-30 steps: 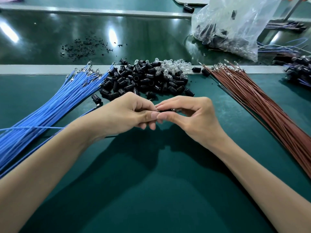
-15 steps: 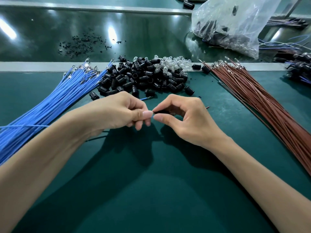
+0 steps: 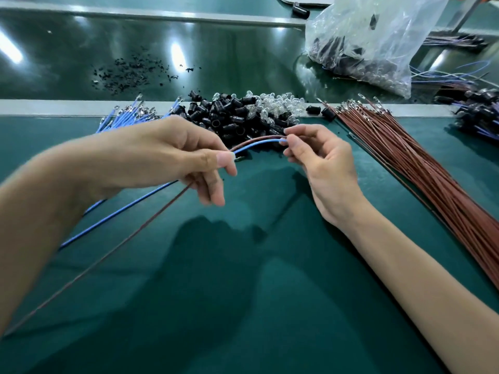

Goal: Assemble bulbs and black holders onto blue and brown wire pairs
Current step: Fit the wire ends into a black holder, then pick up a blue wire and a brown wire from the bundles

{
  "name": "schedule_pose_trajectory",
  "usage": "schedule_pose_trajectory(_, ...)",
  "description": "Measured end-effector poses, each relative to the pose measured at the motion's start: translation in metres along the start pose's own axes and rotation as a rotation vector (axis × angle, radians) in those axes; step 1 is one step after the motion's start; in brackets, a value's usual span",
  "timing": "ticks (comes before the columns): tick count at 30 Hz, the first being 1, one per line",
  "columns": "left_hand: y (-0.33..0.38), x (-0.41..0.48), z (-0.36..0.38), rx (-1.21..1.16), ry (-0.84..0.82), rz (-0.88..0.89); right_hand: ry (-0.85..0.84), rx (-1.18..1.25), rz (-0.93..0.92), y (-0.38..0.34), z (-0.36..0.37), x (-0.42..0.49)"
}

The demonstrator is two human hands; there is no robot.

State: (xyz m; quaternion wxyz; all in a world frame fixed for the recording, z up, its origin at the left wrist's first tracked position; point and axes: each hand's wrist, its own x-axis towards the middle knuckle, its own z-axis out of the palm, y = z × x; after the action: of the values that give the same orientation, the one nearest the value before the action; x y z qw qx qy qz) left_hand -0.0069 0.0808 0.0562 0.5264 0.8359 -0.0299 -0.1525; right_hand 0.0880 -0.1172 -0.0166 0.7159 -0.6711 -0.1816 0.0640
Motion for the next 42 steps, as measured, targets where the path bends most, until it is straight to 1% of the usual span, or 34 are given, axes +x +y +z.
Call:
schedule_pose_trajectory(3,0.011,-0.006,0.011,0.019,-0.209,0.076,0.015,-0.030,0.002,0.003,0.003,0.000)
schedule_pose_trajectory(4,0.014,-0.005,0.025,0.011,-0.276,0.075,0.008,-0.048,0.003,0.003,0.004,0.000)
schedule_pose_trajectory(6,0.014,-0.004,0.053,-0.023,-0.358,0.065,-0.006,-0.095,0.015,0.003,0.004,0.001)
schedule_pose_trajectory(7,0.014,-0.002,0.065,0.019,-0.402,0.079,-0.018,-0.117,0.020,0.003,0.004,0.002)
schedule_pose_trajectory(8,0.013,-0.001,0.073,0.118,-0.433,0.088,-0.035,-0.130,0.027,0.003,0.004,0.002)
schedule_pose_trajectory(10,0.008,0.000,0.073,0.302,-0.427,0.076,-0.054,-0.129,0.051,0.003,0.004,0.002)
schedule_pose_trajectory(12,0.005,0.004,0.063,0.325,-0.352,0.041,-0.056,-0.163,0.056,0.003,0.005,0.000)
schedule_pose_trajectory(15,-0.005,0.011,0.046,0.307,-0.265,-0.031,-0.102,-0.350,-0.037,0.001,0.006,-0.005)
schedule_pose_trajectory(17,-0.014,0.014,0.035,0.151,-0.188,-0.104,-0.152,-0.529,-0.143,0.002,0.009,-0.008)
schedule_pose_trajectory(18,-0.018,0.015,0.029,0.076,-0.122,-0.121,-0.169,-0.630,-0.194,0.002,0.011,-0.009)
schedule_pose_trajectory(19,-0.022,0.016,0.024,0.061,-0.039,-0.112,-0.176,-0.732,-0.238,0.003,0.012,-0.010)
schedule_pose_trajectory(20,-0.026,0.017,0.019,0.103,0.053,-0.077,-0.175,-0.823,-0.268,0.004,0.013,-0.011)
schedule_pose_trajectory(22,-0.032,0.019,0.012,0.159,0.236,0.023,-0.160,-0.946,-0.271,0.006,0.015,-0.013)
schedule_pose_trajectory(23,-0.032,0.020,0.011,0.162,0.320,0.068,-0.145,-0.968,-0.248,0.006,0.016,-0.013)
schedule_pose_trajectory(25,-0.034,0.020,0.007,0.236,0.471,0.139,-0.099,-0.943,-0.170,0.005,0.018,-0.013)
schedule_pose_trajectory(27,-0.041,0.022,0.001,0.456,0.572,0.148,-0.056,-0.907,-0.067,0.002,0.018,-0.010)
schedule_pose_trajectory(29,-0.050,0.022,-0.004,0.651,0.595,0.093,-0.050,-0.852,0.053,-0.002,0.019,-0.006)
schedule_pose_trajectory(32,-0.060,0.024,-0.005,0.723,0.590,0.074,-0.067,-0.655,0.210,-0.008,0.026,-0.006)
schedule_pose_trajectory(34,-0.061,0.027,0.000,0.732,0.605,0.106,-0.112,-0.535,0.286,-0.011,0.029,-0.008)
schedule_pose_trajectory(37,-0.060,0.030,0.011,0.761,0.633,0.220,-0.229,-0.396,0.372,-0.014,0.025,-0.009)
schedule_pose_trajectory(38,-0.059,0.030,0.016,0.779,0.637,0.263,-0.238,-0.391,0.354,-0.015,0.023,-0.010)
schedule_pose_trajectory(39,-0.059,0.031,0.021,0.798,0.641,0.294,-0.215,-0.432,0.288,-0.016,0.019,-0.011)
schedule_pose_trajectory(40,-0.059,0.032,0.025,0.816,0.649,0.312,-0.156,-0.546,0.168,-0.016,0.014,-0.012)
schedule_pose_trajectory(42,-0.057,0.038,0.031,0.842,0.670,0.328,0.012,-0.937,-0.128,-0.016,-0.001,-0.008)
